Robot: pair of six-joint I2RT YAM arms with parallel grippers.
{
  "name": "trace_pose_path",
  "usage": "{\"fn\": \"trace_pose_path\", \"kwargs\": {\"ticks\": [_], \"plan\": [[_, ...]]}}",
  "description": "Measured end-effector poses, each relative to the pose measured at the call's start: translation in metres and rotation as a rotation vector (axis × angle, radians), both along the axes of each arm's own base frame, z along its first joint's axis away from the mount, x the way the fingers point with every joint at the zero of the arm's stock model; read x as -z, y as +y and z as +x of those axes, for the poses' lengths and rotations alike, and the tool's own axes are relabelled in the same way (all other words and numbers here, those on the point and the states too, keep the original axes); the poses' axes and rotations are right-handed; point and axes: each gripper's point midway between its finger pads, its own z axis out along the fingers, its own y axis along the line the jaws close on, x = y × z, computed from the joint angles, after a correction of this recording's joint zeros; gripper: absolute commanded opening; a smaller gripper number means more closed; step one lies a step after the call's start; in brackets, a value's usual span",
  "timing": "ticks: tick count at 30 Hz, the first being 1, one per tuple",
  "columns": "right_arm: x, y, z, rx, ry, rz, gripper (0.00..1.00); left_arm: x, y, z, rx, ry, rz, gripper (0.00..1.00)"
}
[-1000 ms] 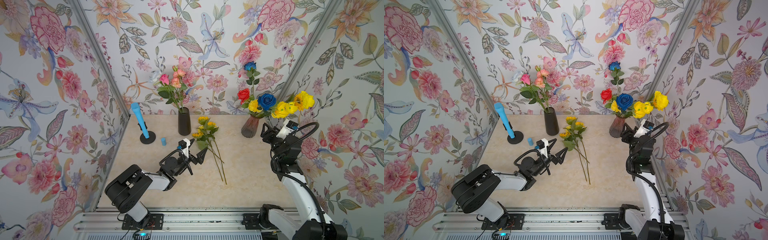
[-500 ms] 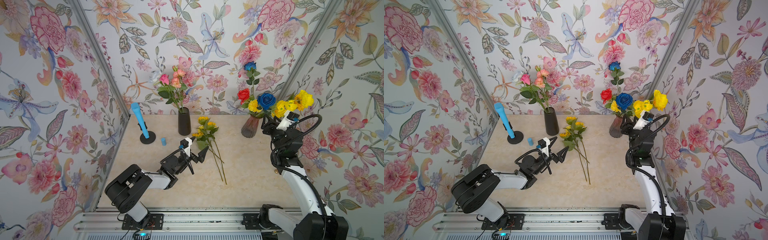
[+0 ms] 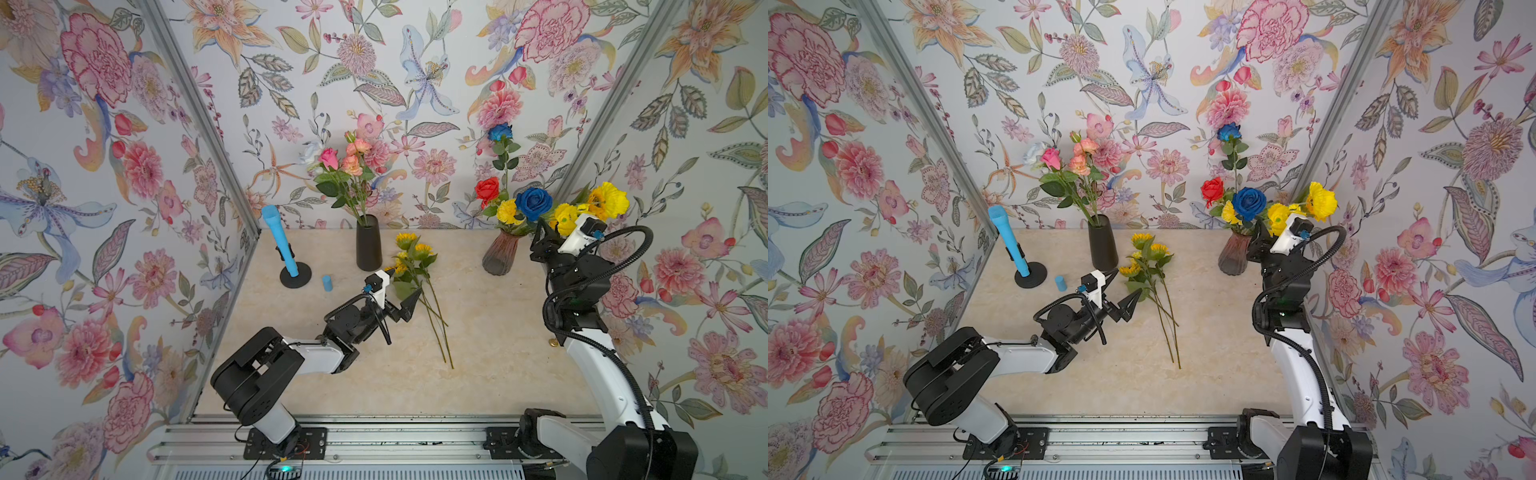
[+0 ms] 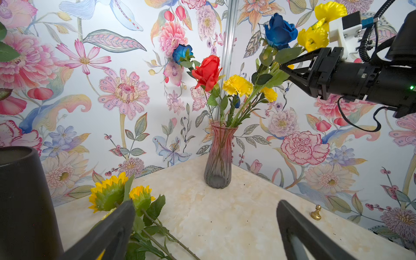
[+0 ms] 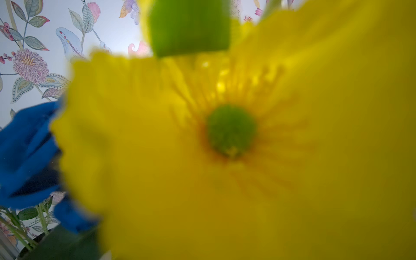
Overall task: Pick out yellow flowers from the vase
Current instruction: Pick up the flower from the vase.
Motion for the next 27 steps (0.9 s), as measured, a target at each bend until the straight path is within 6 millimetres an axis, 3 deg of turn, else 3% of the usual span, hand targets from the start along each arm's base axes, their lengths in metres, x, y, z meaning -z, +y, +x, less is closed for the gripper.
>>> {"fn": "trace_pose_path", "kwargs": {"ticks": [5,13,27], "plan": [[-0.005,-0.002,0.005,0.013,-0.018,-0.002,0.35,0.004,-0.003,0.003,-0.004,0.004,0.033,1.0],[-0.006,-0.004,0.012,0.023,-0.024,-0.016,0.13,0.01,-0.004,0.004,-0.004,0.012,0.063,1.0],[-0.023,-0.009,0.011,0.043,-0.056,-0.043,0.02,0.006,-0.008,0.003,0.017,0.004,0.062,1.0]]}}
